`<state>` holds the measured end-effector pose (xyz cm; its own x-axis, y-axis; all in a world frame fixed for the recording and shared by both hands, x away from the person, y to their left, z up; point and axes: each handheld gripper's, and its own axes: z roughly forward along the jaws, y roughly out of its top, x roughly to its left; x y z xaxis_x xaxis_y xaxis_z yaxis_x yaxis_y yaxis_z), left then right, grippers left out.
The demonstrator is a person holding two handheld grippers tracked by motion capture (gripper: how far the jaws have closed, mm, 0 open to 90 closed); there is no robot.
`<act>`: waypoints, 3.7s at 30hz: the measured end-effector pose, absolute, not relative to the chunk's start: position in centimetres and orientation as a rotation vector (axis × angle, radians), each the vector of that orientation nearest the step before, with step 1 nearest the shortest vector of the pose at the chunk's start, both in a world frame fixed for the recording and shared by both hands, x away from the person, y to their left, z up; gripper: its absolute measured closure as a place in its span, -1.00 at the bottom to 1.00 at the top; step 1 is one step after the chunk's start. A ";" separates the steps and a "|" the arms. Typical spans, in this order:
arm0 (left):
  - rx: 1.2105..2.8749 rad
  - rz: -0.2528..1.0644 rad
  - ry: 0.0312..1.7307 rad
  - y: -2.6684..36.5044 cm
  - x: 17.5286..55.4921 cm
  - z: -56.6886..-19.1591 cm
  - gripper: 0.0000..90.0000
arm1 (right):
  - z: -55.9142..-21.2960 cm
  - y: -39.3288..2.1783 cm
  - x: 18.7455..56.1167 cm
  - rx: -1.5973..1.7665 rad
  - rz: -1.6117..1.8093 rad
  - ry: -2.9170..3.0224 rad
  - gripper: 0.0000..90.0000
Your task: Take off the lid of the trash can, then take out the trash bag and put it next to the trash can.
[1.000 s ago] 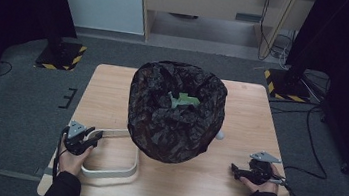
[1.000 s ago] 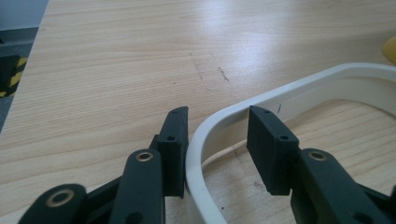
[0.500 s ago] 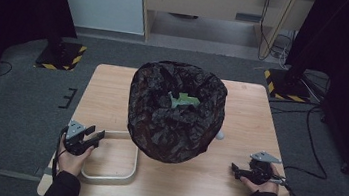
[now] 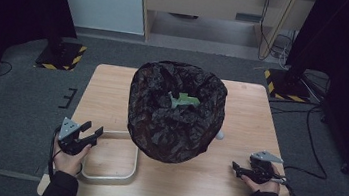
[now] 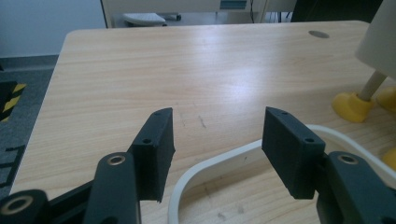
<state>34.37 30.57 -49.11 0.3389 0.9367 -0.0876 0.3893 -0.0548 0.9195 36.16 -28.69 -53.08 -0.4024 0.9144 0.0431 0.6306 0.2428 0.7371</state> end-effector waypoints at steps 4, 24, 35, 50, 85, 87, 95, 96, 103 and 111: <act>1.618 0.714 1.200 30.2 34.2 -48.4 -0.06 | -52.8 -28.8 36.1 1.411 0.986 2.105 -0.47; 1.584 0.728 1.126 28.7 33.4 -45.2 -0.13 | -50.6 -28.8 36.3 1.373 1.135 1.973 -0.43; 1.584 0.711 1.098 27.4 33.1 -43.8 -0.17 | -49.3 -28.8 36.3 1.351 1.197 1.921 -0.44; 1.543 0.690 1.057 26.4 32.2 -41.2 -0.23 | -46.3 -28.3 35.6 1.302 1.296 1.841 -0.41; 1.497 0.690 0.977 25.3 31.5 -37.8 -0.26 | -40.2 -27.0 34.6 1.200 1.428 1.718 -0.40; 1.487 0.693 0.975 25.3 31.5 -37.5 -0.26 | -40.1 -26.9 34.6 1.199 1.429 1.718 -0.40; 1.450 0.697 0.936 25.0 31.7 -35.9 -0.26 | -39.2 -26.6 34.6 1.183 1.445 1.705 -0.41; 1.446 0.695 0.931 24.8 31.8 -35.8 -0.26 | -39.0 -26.5 34.5 1.185 1.452 1.702 -0.41; 1.444 0.689 0.911 24.0 32.4 -35.1 -0.24 | -38.0 -25.8 34.9 1.162 1.473 1.701 -0.38; 1.434 0.696 0.866 23.4 33.1 -33.8 -0.23 | -36.4 -25.1 35.2 1.134 1.497 1.698 -0.33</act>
